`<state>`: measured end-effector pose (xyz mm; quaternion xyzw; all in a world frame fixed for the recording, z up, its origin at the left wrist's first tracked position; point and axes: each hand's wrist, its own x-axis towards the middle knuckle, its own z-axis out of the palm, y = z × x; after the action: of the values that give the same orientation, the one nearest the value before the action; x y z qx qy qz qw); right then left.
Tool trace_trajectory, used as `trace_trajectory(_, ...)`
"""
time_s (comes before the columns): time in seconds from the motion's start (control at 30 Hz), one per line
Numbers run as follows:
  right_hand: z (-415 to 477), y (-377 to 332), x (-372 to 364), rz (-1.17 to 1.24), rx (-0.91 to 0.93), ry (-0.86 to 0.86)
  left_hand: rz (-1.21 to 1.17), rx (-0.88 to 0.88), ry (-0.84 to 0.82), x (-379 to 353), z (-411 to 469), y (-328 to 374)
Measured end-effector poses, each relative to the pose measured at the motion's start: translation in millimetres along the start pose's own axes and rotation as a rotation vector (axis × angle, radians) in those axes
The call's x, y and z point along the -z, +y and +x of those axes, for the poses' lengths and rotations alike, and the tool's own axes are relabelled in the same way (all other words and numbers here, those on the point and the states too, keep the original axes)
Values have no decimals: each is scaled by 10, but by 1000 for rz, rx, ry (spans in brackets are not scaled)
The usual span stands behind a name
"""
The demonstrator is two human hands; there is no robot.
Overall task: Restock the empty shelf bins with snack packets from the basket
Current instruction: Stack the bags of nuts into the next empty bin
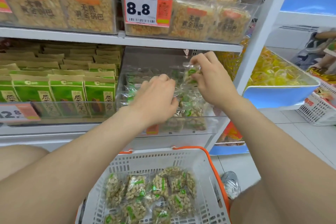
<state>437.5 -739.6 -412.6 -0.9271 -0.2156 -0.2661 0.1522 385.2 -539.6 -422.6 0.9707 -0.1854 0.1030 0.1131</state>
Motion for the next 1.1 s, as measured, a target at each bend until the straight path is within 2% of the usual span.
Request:
trace_trajectory(0.13,36,177,137,-90,9,22,58,-48,-36,-88,200,74)
trace_trajectory(0.3,10,328,254,-191,-96,34,5,-136,-75,-289,441,180)
trace_trajectory(0.43,25,342,252,-201,-75,-59,9,-149,-120,-443,525,305)
trace_trajectory(0.53,41,331,241,-144,-64,-83,14,-136,-85,-504,539,315)
trace_trajectory(0.67,35,352,211,-182,-111,-148,17,-131,-34,-536,508,301)
trace_trajectory(0.77,42,354,210,-187,-116,-136,-1,-145,-4,-557,458,301)
trace_trajectory(0.93,43,313,200,-218,-97,-198,-90,-162,-15,-554,436,296)
trace_trajectory(1.1,46,348,142,-263,-136,-289,-32,-131,-28,-507,419,330)
